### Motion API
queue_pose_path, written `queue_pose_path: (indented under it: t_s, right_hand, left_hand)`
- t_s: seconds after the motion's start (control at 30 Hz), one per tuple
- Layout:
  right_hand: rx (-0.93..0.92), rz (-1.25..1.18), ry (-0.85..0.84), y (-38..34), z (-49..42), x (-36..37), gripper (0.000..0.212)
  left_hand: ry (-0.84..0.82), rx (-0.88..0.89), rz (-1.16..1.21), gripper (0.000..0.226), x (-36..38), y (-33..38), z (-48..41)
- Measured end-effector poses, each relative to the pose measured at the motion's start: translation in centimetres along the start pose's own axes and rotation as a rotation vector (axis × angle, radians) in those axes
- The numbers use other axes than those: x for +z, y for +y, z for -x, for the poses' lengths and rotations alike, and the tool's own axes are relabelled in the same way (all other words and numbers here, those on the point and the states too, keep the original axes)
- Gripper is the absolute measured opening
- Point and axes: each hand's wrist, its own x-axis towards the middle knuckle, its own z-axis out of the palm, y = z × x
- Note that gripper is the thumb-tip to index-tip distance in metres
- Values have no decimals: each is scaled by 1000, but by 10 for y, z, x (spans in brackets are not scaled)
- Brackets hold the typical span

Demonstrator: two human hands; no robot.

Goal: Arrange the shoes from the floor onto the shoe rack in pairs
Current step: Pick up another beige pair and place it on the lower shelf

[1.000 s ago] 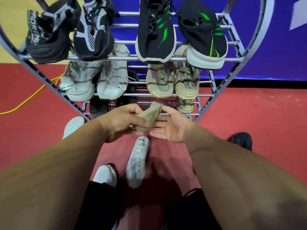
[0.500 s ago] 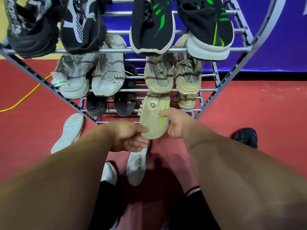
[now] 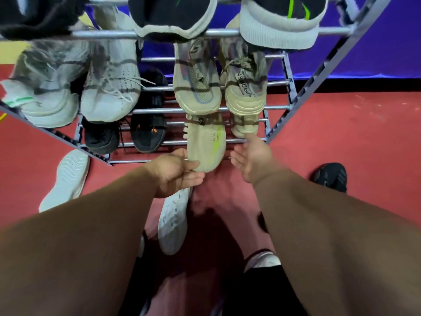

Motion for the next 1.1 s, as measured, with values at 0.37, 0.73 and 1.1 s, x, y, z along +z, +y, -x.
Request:
queue_pose_path:
  t_s: [0.37,0.73,1.1]
  right_hand:
    - [-217,99,158,-7,-27,-3,49]
    - [-216,239,114,-4,-35,2,63]
    - [-90,95,53,-11,-29,5,30]
  left_hand:
    - [-115,35,125,34,-17,4,0]
    - [348,234,215,41,2,-5,-51]
    - [313,288,248,45,9,-3,-56]
